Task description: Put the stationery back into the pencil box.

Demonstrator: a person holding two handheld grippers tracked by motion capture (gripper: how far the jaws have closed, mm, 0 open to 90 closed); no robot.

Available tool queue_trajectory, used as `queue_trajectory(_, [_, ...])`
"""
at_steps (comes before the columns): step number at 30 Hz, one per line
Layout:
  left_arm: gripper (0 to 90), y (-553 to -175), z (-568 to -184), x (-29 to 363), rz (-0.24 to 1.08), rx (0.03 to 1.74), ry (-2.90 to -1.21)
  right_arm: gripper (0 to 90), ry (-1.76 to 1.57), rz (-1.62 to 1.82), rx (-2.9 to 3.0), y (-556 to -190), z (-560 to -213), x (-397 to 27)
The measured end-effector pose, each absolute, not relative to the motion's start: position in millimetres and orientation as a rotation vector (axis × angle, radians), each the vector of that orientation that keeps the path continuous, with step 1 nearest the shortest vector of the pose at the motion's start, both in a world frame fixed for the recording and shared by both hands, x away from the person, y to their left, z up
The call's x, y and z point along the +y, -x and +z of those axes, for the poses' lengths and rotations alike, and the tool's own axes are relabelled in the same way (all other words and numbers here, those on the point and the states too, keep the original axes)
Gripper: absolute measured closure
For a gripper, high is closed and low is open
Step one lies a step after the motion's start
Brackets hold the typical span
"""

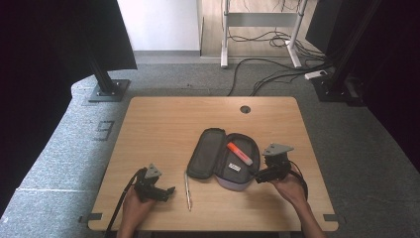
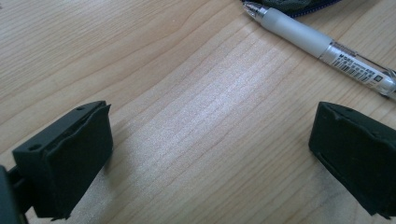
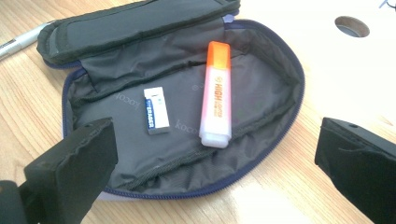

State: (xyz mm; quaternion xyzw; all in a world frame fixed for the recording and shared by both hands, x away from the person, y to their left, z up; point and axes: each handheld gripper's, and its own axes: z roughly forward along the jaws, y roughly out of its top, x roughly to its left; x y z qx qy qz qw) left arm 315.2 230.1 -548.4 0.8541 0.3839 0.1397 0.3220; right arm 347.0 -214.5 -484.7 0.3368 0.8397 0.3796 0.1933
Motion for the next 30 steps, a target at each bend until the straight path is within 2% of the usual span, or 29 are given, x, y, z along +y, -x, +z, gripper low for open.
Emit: queue_trajectory(30, [0.0,-314.7,-548.6,229.5,0.371,1.012,-2.240,0.3,-1.083,1.062,2.276,-325.8,-523.8,-255.5])
